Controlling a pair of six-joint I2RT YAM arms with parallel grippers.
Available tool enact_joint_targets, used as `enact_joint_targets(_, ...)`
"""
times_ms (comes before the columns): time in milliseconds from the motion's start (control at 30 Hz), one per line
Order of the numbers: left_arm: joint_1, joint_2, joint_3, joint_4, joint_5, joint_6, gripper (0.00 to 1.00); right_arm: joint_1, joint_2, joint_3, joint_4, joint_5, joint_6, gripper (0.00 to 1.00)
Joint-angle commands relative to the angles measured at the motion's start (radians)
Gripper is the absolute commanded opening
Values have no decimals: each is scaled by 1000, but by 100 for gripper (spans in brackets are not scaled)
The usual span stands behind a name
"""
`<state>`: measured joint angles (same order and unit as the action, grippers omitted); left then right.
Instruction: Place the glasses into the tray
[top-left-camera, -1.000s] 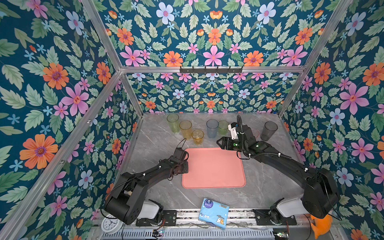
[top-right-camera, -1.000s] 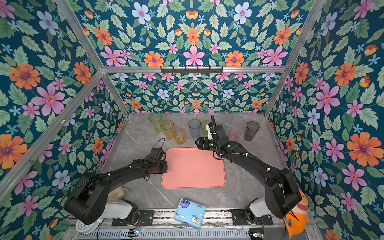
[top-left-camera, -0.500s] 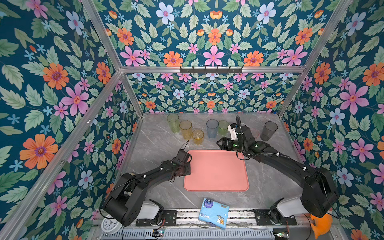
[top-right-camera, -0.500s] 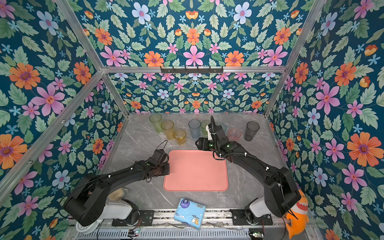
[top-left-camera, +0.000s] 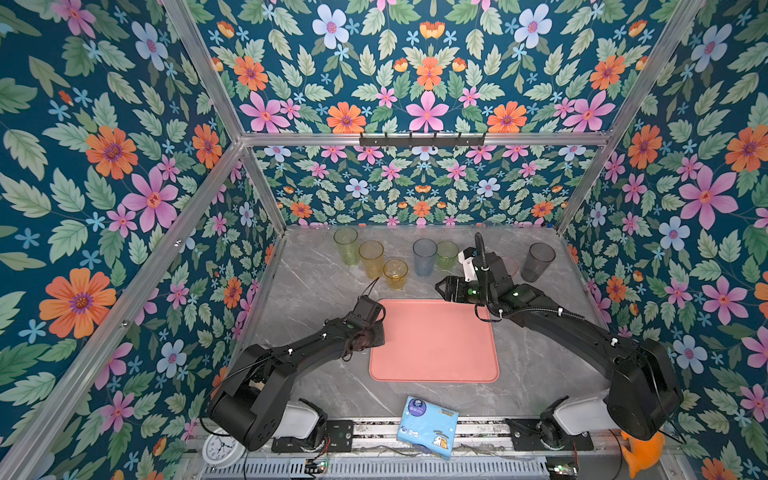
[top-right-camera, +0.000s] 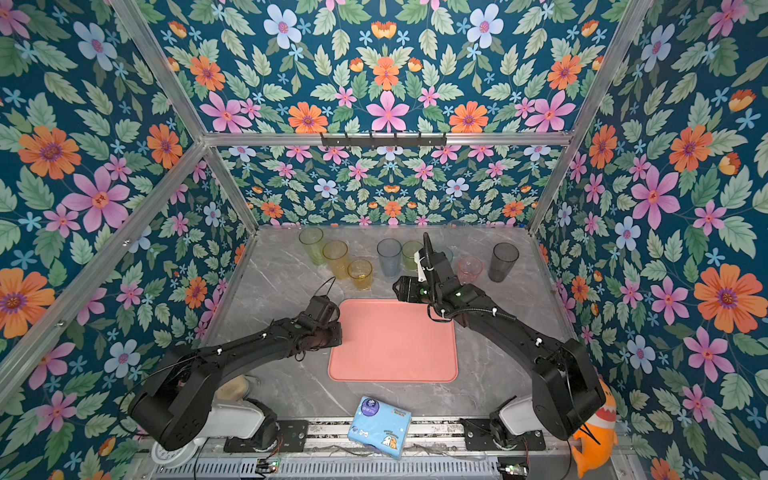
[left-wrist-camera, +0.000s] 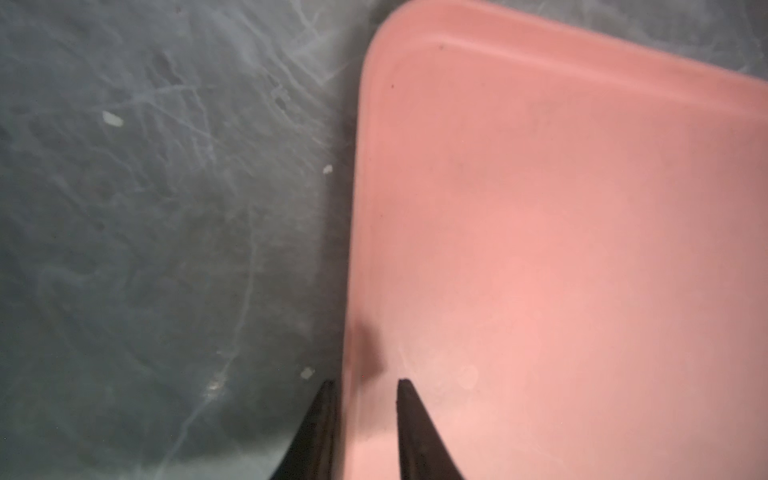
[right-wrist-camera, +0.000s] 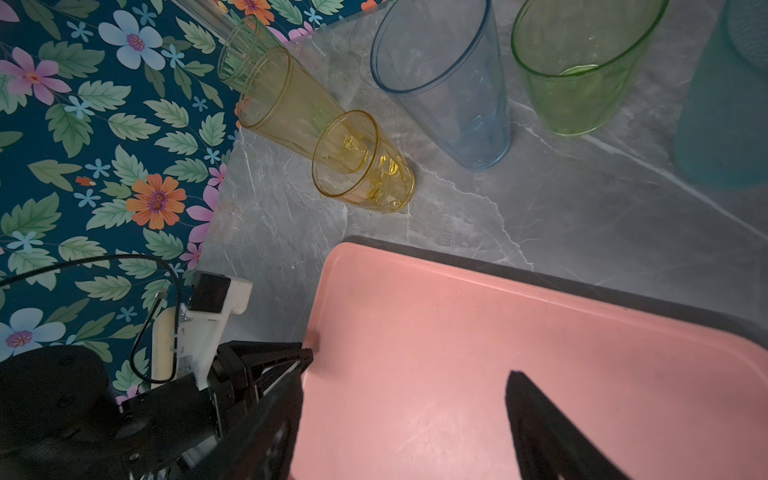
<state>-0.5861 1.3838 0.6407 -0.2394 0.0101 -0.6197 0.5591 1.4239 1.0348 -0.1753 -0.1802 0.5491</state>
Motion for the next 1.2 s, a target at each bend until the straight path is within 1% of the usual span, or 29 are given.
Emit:
enact_joint_targets(0, 0, -12, 46, -76, -49, 12, 41, 1, -9, 1, -4, 18, 1, 78)
enact_joint_targets(100, 10, -32, 105, -122, -121, 41, 47, 0, -14, 1, -6, 24, -11, 78)
enact_joint_targets(167, 32, -33, 152, -140, -144, 64, 51, 1, -20, 1, -4, 34, -20, 79)
enact_joint_targets(267, 81, -15, 234, -157, -146, 100, 55, 1, -31, -11, 14, 48, -43, 79)
enact_joint_targets(400, 158, 36, 361, -187, -152, 134, 63, 1, -34, -81, 133, 76, -97, 79)
enact_joint_targets(467, 199, 59, 416, -189, -144, 143, 65, 1, -23, -102, 189, 72, -136, 79)
enact_joint_targets(533, 239, 87, 481, -199, -141, 154, 66, 1, -13, -111, 219, 57, -173, 79)
enact_joint_targets(600, 271, 113, 540, -220, -170, 164, 67, 1, -8, -130, 264, 40, -199, 79)
enact_joint_targets(767, 348, 201, 673, -220, -164, 188, 67, 1, 9, -208, 433, 18, -246, 81)
enact_joint_targets(867, 378, 262, 753, -235, -172, 194, 67, 1, 57, -201, 452, -9, -285, 81)
enact_joint_targets(967, 409, 315, 823, -250, -170, 208, 68, 0, 96, -189, 445, -53, -282, 81)
enact_joint_targets(1033, 436, 347, 874, -267, -153, 211, 68, 0, 108, -207, 491, -77, -275, 82)
enact_joint_targets(1167, 468, 400, 966, -293, -127, 222, 68, 0, 120, -211, 490, -78, -246, 82)
